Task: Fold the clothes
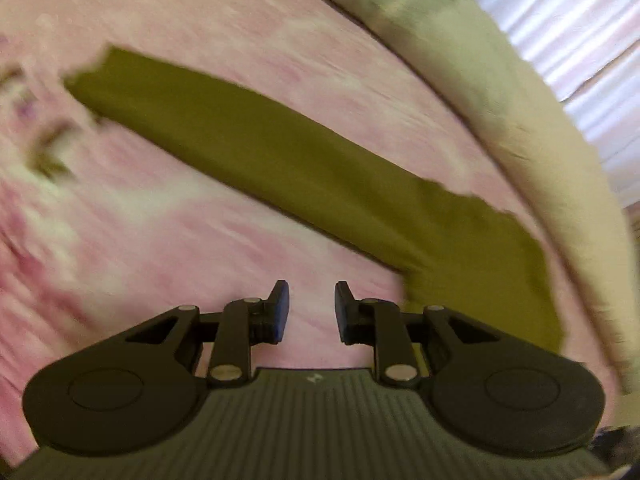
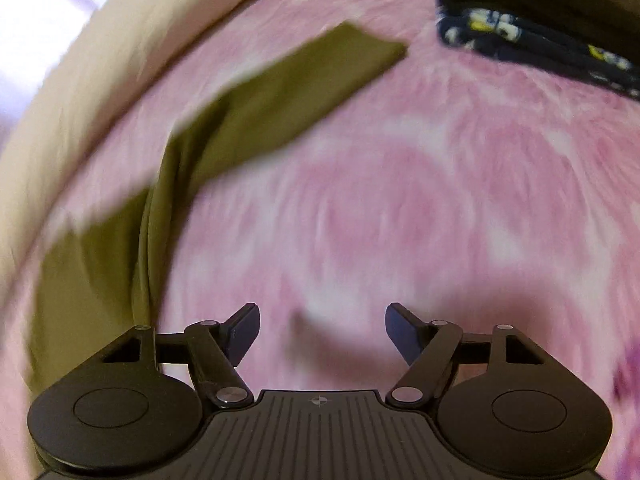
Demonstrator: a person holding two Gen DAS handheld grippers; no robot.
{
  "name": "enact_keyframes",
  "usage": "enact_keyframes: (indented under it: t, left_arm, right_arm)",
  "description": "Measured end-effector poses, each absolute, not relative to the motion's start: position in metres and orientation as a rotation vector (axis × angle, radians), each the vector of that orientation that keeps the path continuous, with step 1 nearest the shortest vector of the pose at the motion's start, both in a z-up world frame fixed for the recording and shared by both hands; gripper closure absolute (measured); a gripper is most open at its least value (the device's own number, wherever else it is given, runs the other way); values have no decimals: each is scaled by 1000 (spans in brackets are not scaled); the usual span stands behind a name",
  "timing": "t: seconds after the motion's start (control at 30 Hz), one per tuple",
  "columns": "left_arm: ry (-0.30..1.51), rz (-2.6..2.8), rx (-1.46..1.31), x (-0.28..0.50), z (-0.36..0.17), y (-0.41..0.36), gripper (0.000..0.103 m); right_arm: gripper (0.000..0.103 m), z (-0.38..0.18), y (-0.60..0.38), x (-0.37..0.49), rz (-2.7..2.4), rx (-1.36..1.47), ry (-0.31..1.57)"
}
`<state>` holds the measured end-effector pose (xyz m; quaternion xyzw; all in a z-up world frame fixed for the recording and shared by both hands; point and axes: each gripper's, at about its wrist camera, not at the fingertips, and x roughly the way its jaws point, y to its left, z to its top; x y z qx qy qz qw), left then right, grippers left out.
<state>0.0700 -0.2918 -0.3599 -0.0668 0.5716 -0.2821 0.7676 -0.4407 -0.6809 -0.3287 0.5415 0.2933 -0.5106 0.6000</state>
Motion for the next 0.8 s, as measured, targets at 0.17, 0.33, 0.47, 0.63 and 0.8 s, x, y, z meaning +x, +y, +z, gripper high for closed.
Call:
enact_keyframes:
  t: [0.17,0.33,0.47,0.63,0.8]
  left_arm:
    - [1299,-681,-190,49,-369,-344,81]
    - [1304,-722,-210,43,-367,-387,79]
    - [1311,-772,-160,37,-362,-406,77]
    - [1345,-779,-107,34,-371,-414,77]
    - [1376,-783,-141,33,-372,-417,77]
  right_arm:
    - [29,-314,-803,-468,-1187,1325,547]
    - [29,-324,-897,-451,-1253,1265,658]
    - [29,-367,-936,-445,-1324,1327,685]
    - [101,-383,-943,-451,-1352,1235,705]
    - [101,-322,-878,-506,-1282,1071,330]
